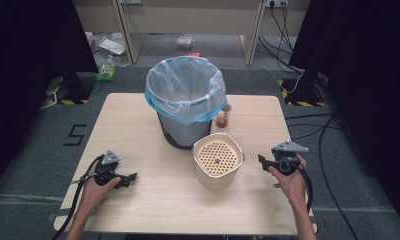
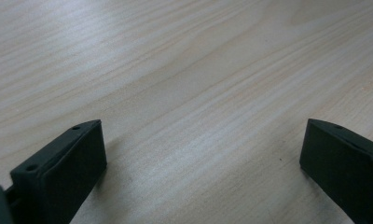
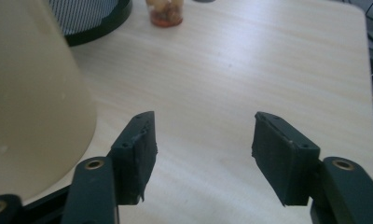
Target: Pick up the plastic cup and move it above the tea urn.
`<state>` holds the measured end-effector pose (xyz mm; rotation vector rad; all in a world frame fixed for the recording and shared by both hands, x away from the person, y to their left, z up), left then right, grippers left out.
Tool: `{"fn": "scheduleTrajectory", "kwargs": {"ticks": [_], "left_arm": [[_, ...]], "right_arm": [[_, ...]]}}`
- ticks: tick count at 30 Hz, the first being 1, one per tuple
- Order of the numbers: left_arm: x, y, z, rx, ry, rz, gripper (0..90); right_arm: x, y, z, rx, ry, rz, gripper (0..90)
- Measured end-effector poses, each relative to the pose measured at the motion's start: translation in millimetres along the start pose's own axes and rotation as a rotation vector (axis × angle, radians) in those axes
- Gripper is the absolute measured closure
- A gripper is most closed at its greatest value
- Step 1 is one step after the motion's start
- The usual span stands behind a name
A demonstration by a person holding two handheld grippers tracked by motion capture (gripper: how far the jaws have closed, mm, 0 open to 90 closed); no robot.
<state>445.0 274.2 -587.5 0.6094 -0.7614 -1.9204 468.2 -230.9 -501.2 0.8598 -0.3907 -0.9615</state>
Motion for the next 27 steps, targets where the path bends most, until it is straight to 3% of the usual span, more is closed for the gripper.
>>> {"fn": "scheduleTrajectory", "kwargs": {"ticks": [9,15,27], "left_arm": [[0.0,0.0,0.0,-0.001,0.000,0.000,0.0],[0.0,0.0,0.0,-0.001,0.000,0.000,0.0],[0.0,-0.1,0.1,-0.001,0.000,0.000,0.0]], "right_arm": [[10.3,45.5,-9.1,0.021,-0.002,0.010,44.7],[13.6,77.1,-26.6,0.014,-0.010,0.016,46.9],[9.5,115.0,-60.5,0.000,-0.007,0.025,51.5]]}}
Point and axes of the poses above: each handheld gripper's, and its own axes: z roughly backward along the jaws, y roughly out of its top, x roughly to its right, the point moved 9 cm from there along -z, roughly forward along the jaws, and after that the axes turned 10 degrees about y, right-handed, at the moved point
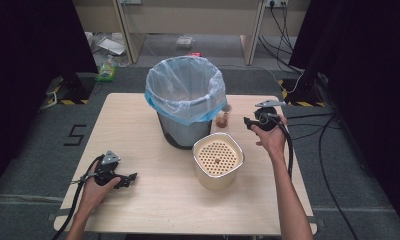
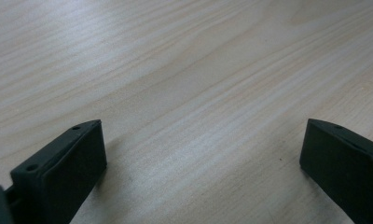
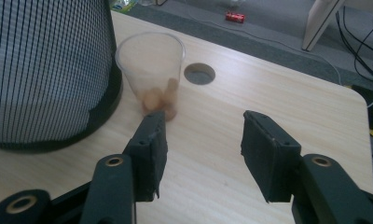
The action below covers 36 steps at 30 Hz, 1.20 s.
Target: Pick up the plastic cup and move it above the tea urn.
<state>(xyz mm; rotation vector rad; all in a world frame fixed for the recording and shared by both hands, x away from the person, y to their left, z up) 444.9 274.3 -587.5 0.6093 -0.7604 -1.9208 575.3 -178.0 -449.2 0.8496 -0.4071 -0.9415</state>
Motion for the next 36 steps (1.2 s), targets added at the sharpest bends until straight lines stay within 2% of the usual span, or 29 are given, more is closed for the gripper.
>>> {"fn": "scheduleTrajectory", "kwargs": {"ticks": [3,6,13,18,22,27,33,36], "left_arm": [[0.0,0.0,0.0,0.000,0.000,0.000,0.0],[0.0,0.0,0.0,0.000,0.000,0.000,0.0],[0.1,0.0,0.0,0.000,0.000,0.001,0.0],[0.1,0.0,0.0,0.001,0.000,0.001,0.0],[0.1,0.0,-0.1,0.001,0.000,0.001,0.0],[0.1,0.0,-0.1,0.001,0.000,0.001,0.0],[0.0,0.1,-0.1,0.001,0.000,0.001,0.0],[0.0,0.1,-0.1,0.001,0.000,0.001,0.0]], "right_arm": [[1.3,5.3,-6.9,-0.003,0.003,-0.014,53.5],[1.8,15.2,-15.0,0.018,0.027,-0.054,55.3],[-1.0,32.4,-30.9,0.009,0.037,-0.049,58.0],[-2.5,34.6,-44.6,-0.020,0.039,-0.045,59.4],[-2.9,33.6,-62.0,-0.048,0.053,-0.061,60.5],[-7.4,36.8,-76.7,-0.056,0.069,-0.066,61.3],[-5.5,36.9,-86.3,-0.070,0.072,-0.103,61.6],[-6.3,40.7,-89.3,-0.065,0.077,-0.100,61.6]]}}
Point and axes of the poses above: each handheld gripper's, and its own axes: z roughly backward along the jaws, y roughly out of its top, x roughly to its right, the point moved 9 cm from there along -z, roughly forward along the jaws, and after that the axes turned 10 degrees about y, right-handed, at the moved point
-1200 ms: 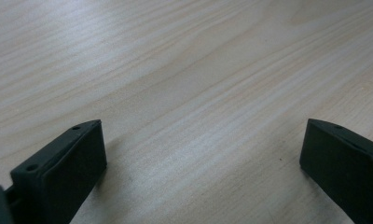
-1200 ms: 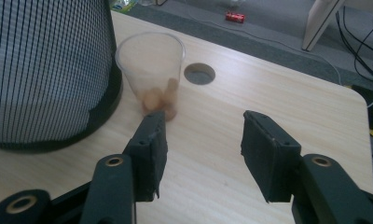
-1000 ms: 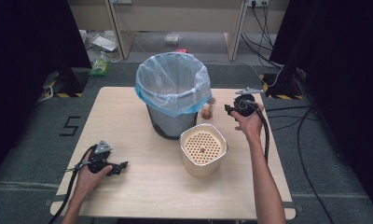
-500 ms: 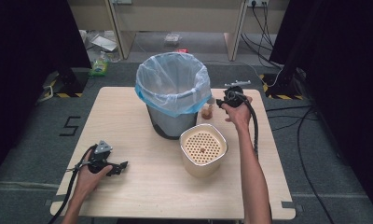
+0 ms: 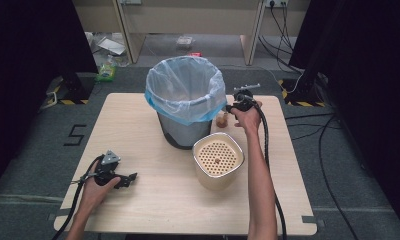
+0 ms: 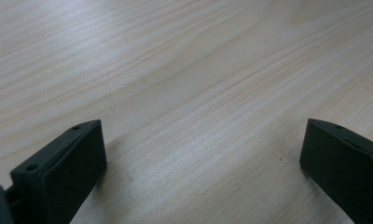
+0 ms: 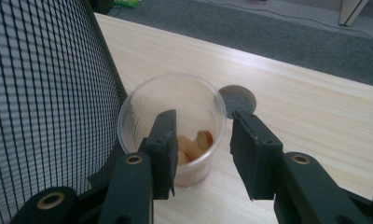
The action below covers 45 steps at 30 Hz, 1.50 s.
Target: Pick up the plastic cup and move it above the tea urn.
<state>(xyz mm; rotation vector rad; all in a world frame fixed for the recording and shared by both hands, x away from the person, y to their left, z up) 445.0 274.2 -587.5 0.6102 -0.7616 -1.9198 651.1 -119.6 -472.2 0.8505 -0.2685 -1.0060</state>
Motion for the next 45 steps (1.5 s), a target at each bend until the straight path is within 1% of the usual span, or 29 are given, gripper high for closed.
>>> {"fn": "scheduleTrajectory", "kwargs": {"ticks": [4,6,8,11,14,16,20,24,28,33,34,35,36,37,41,43,44,45], "left_arm": [[0.0,0.0,0.0,0.000,0.000,0.000,0.0],[0.0,0.0,0.0,0.000,0.000,0.000,0.0],[0.0,0.0,0.0,0.000,0.000,0.000,0.0],[0.0,0.0,0.0,0.000,0.000,0.000,0.0],[0.0,0.0,0.0,0.000,0.000,0.000,0.0],[0.0,0.0,0.0,0.000,0.000,0.000,0.0],[0.0,0.0,0.0,0.000,0.000,0.000,0.0],[0.0,0.0,0.0,0.000,0.000,0.000,0.0],[0.0,0.0,0.0,0.000,0.000,0.000,0.0],[0.0,0.0,0.0,0.000,0.000,0.000,0.0],[0.0,0.0,0.0,0.000,0.000,0.000,0.0],[0.0,0.0,0.0,0.000,0.000,0.000,0.0],[0.0,0.0,0.0,0.000,0.000,0.000,0.0],[0.0,0.0,0.0,0.000,0.000,0.000,0.0],[0.0,0.0,0.0,0.000,0.000,0.000,0.0],[0.0,0.0,0.0,0.000,0.000,0.000,0.0],[0.0,0.0,0.0,0.000,0.000,0.000,0.0],[0.0,0.0,0.0,0.000,0.000,0.000,0.0]], "right_arm": [[-1.5,2.6,-3.3,-0.017,-0.010,0.013,61.5],[-1.5,4.0,-5.4,-0.016,-0.013,0.005,61.5],[1.0,2.6,-8.3,-0.034,-0.027,0.003,61.5],[2.2,1.2,-11.1,-0.043,-0.029,-0.003,61.9],[4.1,-0.6,-13.2,-0.054,-0.039,0.001,62.5],[7.3,-4.3,-15.5,-0.071,-0.051,-0.011,62.6],[8.3,-6.3,-17.7,-0.077,-0.050,-0.009,64.9],[8.7,-7.8,-19.4,-0.082,-0.050,-0.020,66.0],[9.6,-11.7,-23.4,-0.099,-0.047,-0.027,68.8],[9.8,-16.4,-25.8,-0.120,-0.044,-0.026,75.6],[9.8,-16.4,-25.8,-0.120,-0.044,-0.026,75.6],[9.6,-17.5,-25.9,-0.127,-0.043,-0.027,77.4],[9.6,-18.4,-25.7,-0.128,-0.043,-0.026,81.4],[9.6,-18.4,-25.7,-0.128,-0.043,-0.026,81.4],[6.7,-18.3,-24.7,-0.118,-0.025,-0.013,83.9],[3.7,-15.7,-19.5,-0.097,-0.013,0.006,87.0],[3.7,-15.7,-19.5,-0.097,-0.013,0.006,87.0],[7.1,-13.8,-12.0,-0.089,-0.039,0.037,87.2]]}}
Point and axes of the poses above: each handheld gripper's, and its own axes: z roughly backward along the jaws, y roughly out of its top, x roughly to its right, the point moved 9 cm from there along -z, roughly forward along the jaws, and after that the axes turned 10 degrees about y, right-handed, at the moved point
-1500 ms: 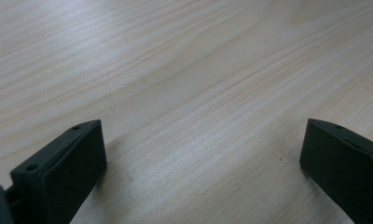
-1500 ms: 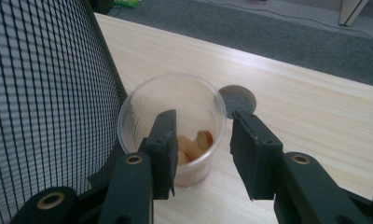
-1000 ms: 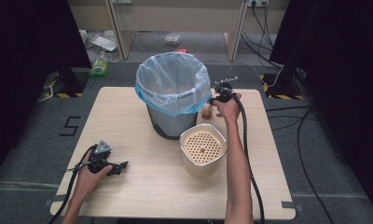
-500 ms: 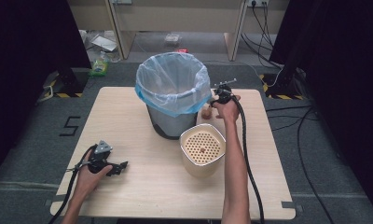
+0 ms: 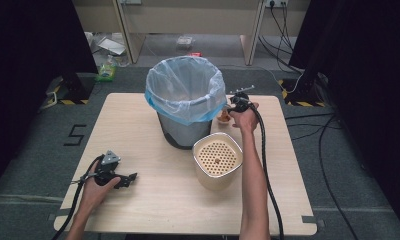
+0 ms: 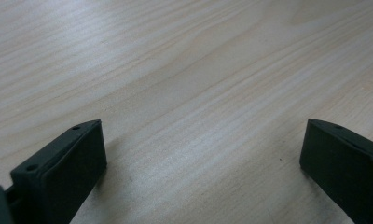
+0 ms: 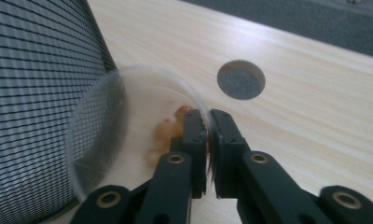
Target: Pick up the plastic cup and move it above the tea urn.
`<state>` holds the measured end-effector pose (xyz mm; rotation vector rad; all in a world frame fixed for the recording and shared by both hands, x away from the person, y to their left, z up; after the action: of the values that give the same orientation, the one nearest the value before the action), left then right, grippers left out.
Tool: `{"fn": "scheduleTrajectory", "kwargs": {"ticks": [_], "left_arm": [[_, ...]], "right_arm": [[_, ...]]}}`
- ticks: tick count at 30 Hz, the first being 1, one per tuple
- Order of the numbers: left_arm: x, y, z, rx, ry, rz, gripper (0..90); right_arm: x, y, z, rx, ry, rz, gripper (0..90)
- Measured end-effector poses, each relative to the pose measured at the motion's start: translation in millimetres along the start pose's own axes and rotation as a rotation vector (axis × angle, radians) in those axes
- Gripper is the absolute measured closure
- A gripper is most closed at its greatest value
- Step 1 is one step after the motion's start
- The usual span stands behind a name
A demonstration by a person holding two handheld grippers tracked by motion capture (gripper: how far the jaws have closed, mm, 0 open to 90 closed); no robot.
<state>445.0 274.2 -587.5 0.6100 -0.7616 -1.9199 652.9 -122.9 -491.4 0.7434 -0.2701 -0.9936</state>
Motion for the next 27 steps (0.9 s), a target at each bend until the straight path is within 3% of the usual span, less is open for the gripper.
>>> {"fn": "scheduleTrajectory", "kwargs": {"ticks": [10,20,27], "left_arm": [[0.0,0.0,0.0,0.000,0.000,0.000,0.0],[-0.1,0.0,0.0,-0.001,0.000,0.000,0.0],[-0.1,0.0,0.0,-0.001,0.001,0.001,0.0]], "right_arm": [[11.5,0.4,46.5,0.090,-0.032,0.042,87.3],[7.0,-5.4,75.1,0.141,-0.042,0.090,87.3],[-4.0,-12.4,104.7,0.172,-0.049,0.179,87.2]]}}
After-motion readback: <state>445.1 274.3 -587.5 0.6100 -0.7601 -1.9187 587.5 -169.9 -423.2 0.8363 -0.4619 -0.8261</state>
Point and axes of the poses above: each handheld gripper's, and its own axes: z roughly backward along the jaws, y roughly out of its top, x roughly to its right, the point moved 9 cm from there along -z, roughly forward along the jaws, and after that the axes turned 10 degrees about y, right-handed, at the moved point
